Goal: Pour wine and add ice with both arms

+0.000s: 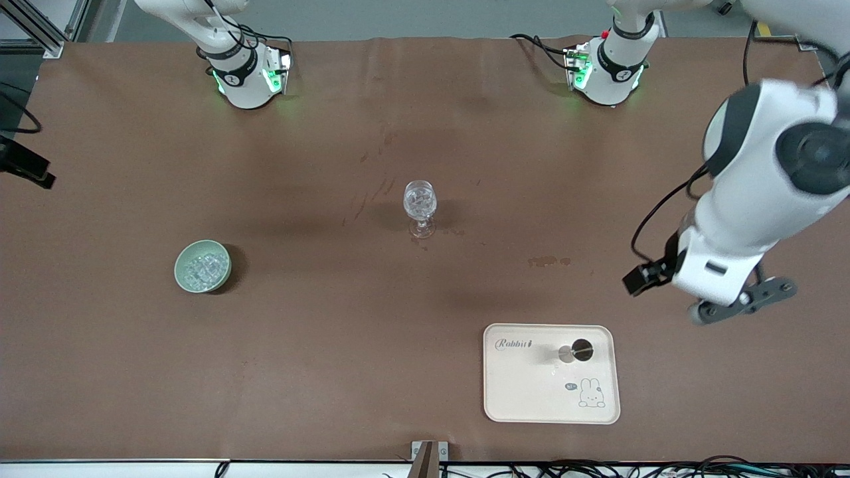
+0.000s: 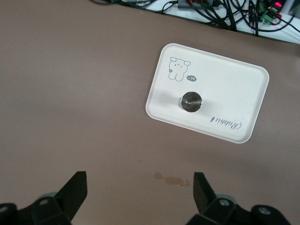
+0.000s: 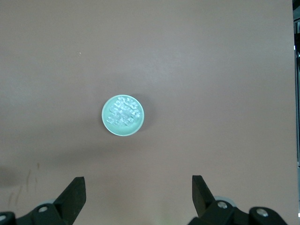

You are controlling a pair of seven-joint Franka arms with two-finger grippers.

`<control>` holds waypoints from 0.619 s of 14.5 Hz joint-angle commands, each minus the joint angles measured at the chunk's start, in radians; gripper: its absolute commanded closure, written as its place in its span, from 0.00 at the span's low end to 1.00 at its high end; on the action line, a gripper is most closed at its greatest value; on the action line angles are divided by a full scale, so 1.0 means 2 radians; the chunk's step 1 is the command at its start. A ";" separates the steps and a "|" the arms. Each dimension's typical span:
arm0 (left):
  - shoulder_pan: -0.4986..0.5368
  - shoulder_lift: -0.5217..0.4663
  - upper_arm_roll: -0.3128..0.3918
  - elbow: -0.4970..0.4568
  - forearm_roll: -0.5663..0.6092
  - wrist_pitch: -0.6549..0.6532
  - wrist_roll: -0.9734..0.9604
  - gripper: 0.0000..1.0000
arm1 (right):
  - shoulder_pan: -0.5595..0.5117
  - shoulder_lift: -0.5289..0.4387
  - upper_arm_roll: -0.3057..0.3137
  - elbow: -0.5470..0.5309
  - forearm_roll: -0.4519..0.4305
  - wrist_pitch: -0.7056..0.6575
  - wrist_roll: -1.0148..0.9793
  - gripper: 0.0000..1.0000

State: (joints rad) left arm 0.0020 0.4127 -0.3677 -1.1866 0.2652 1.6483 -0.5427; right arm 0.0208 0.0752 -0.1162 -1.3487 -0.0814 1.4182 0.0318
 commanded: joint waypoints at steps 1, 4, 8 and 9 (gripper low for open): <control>0.009 -0.054 0.004 -0.022 0.005 -0.017 0.079 0.00 | -0.019 -0.034 0.011 -0.042 0.016 0.010 -0.014 0.00; 0.010 -0.091 0.004 -0.023 -0.006 -0.055 0.124 0.00 | -0.030 -0.035 0.015 -0.043 0.026 0.010 -0.024 0.00; 0.003 -0.156 0.043 -0.067 -0.059 -0.067 0.147 0.00 | -0.023 -0.035 0.015 -0.042 0.025 0.008 -0.024 0.00; -0.018 -0.174 0.072 -0.088 -0.080 -0.067 0.163 0.00 | -0.023 -0.035 0.015 -0.042 0.025 0.010 -0.023 0.00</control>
State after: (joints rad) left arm 0.0068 0.1624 -0.3150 -1.2476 0.1691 1.5055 -0.2683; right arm -0.0149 0.0357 -0.0955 -1.3973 -0.0519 1.4216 -0.0026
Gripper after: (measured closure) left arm 0.000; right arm 0.000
